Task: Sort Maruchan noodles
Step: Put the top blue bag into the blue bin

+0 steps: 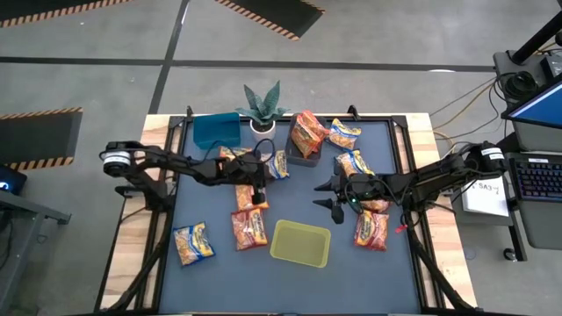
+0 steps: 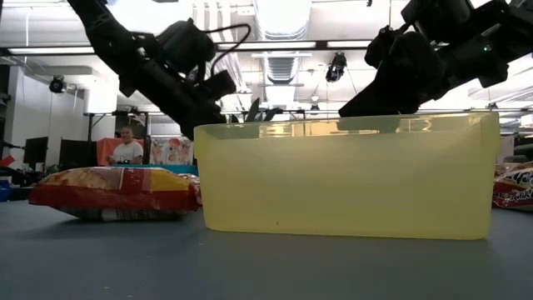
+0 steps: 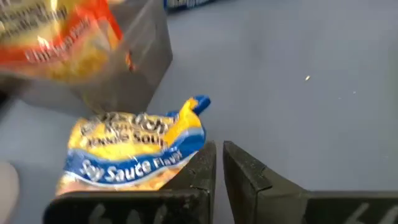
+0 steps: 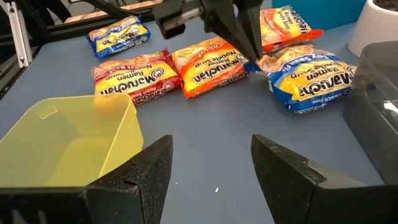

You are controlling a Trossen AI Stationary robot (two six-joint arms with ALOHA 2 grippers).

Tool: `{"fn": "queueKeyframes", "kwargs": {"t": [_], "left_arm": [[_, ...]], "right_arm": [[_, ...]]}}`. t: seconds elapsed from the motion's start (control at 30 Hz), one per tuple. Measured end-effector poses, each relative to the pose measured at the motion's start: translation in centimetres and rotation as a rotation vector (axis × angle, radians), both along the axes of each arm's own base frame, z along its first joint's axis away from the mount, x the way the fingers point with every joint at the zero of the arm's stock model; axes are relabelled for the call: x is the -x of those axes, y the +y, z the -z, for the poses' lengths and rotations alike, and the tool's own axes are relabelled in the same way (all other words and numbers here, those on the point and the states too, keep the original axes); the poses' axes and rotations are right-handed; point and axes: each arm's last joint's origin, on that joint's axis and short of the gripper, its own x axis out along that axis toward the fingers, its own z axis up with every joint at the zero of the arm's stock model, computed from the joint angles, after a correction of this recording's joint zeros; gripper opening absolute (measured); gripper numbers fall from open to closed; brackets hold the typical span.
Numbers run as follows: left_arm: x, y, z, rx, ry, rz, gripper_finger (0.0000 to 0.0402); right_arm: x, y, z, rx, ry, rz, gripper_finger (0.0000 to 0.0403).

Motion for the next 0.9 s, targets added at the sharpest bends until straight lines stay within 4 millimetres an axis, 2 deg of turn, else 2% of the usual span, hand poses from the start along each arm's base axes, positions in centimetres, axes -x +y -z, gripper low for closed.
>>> {"fn": "queueKeyframes", "kwargs": {"t": [0.13,0.23,0.47,0.57,0.73,0.9], "left_arm": [[0.2,0.2,-0.4,-0.104,0.012,-0.048,0.0051],[0.2,0.4,-0.3,-0.147,0.031,-0.077,0.0093],[-0.4,0.3,1.6,-0.148,0.071,-0.062,0.0211],[-0.7,0.4,2.6,-0.158,0.09,-0.053,0.0244],[-1.3,0.6,3.7,-0.209,0.13,-0.088,0.026],[-1.9,0.9,4.5,-0.253,0.143,-0.129,0.0247]], "right_arm": [[0.0,0.0,0.0,0.0,0.0,0.0,0.0205],[0.0,0.0,0.0,0.0,0.0,0.0,0.0205],[0.0,0.0,0.1,-0.007,0.002,0.003,0.0205],[0.1,0.0,0.1,-0.006,0.003,0.004,0.0205],[0.2,0.0,0.3,-0.005,0.011,0.007,0.0206],[0.5,-0.1,0.8,0.002,0.026,0.039,0.0206]]}}
